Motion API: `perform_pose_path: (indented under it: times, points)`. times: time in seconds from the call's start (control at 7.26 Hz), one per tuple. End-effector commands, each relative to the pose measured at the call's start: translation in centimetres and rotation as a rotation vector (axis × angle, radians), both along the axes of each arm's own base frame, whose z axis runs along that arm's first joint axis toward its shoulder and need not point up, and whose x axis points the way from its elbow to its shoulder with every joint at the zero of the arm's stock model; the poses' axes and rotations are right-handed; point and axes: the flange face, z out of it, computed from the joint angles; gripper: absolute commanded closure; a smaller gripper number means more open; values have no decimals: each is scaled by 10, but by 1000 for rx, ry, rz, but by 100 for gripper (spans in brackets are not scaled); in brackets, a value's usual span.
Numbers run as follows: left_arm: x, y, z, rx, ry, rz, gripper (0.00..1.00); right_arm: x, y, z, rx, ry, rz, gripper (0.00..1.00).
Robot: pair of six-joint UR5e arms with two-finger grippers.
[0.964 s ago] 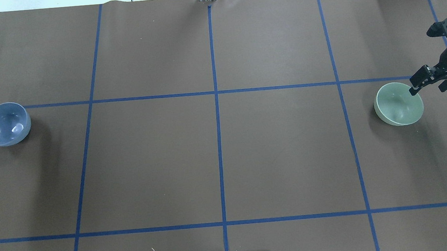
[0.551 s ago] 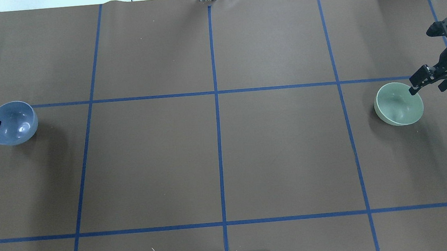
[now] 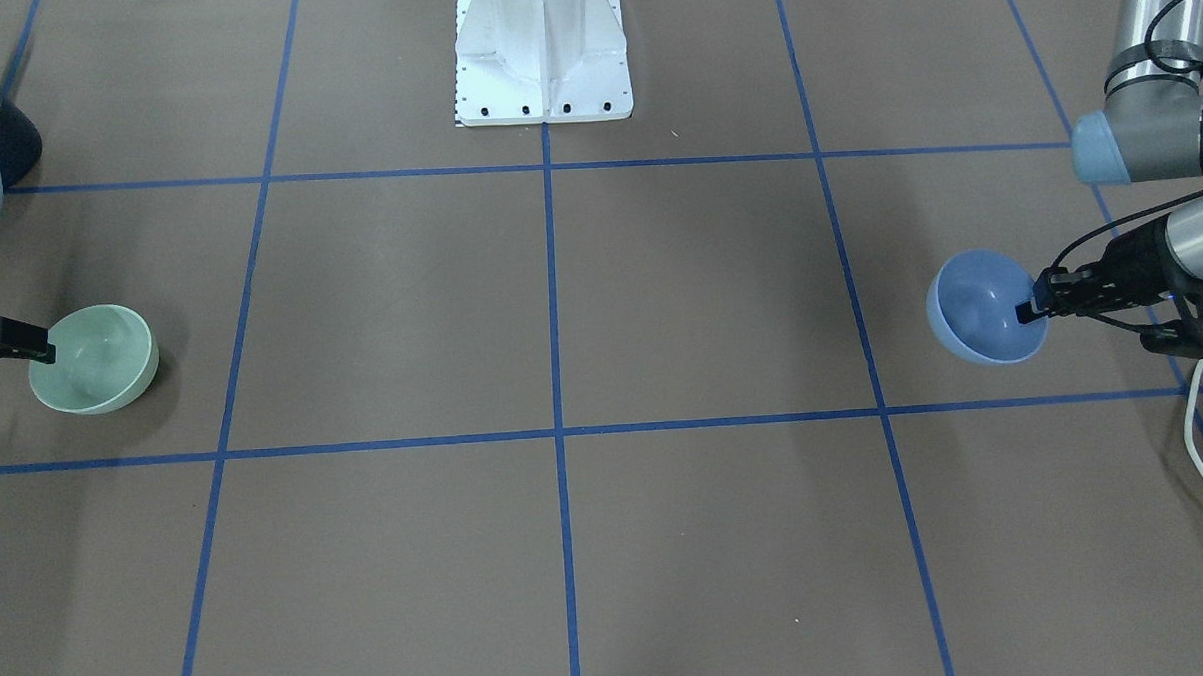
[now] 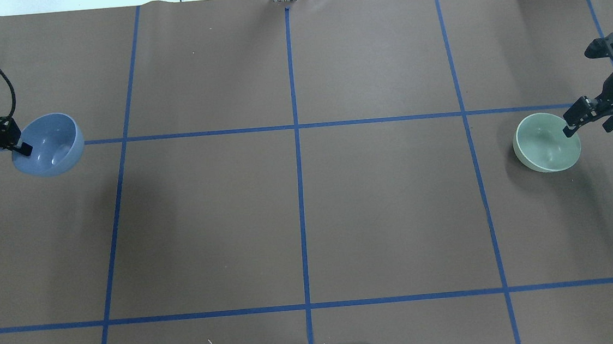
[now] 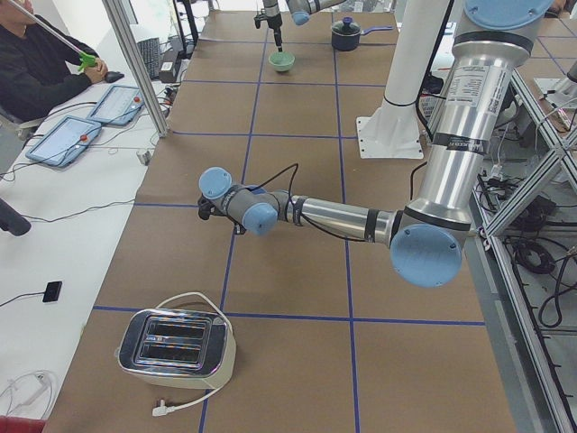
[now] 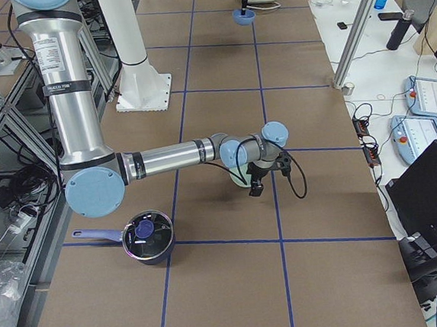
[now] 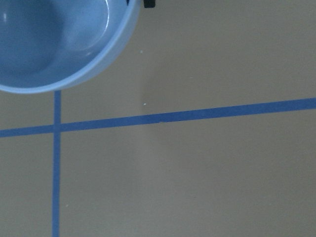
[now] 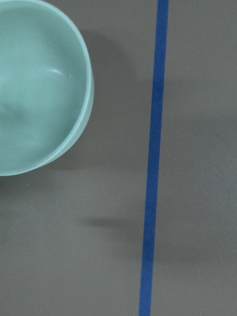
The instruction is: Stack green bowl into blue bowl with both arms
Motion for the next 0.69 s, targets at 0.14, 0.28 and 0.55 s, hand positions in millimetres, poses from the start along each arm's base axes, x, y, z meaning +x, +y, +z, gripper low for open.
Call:
perform_pose_path:
  times: [0.14,0.28,0.55]
  points:
    - [56,4,-74,-62,34,-6,100,-15,-2,14,3,-8,-16,5]
    - [97,8,-105,-93,44,17,100,-16,-3,11,6,-11,-16,10]
    - [144,13,-148,-131,46,6,100,-20,-3,-2,1,-70,-29,44]
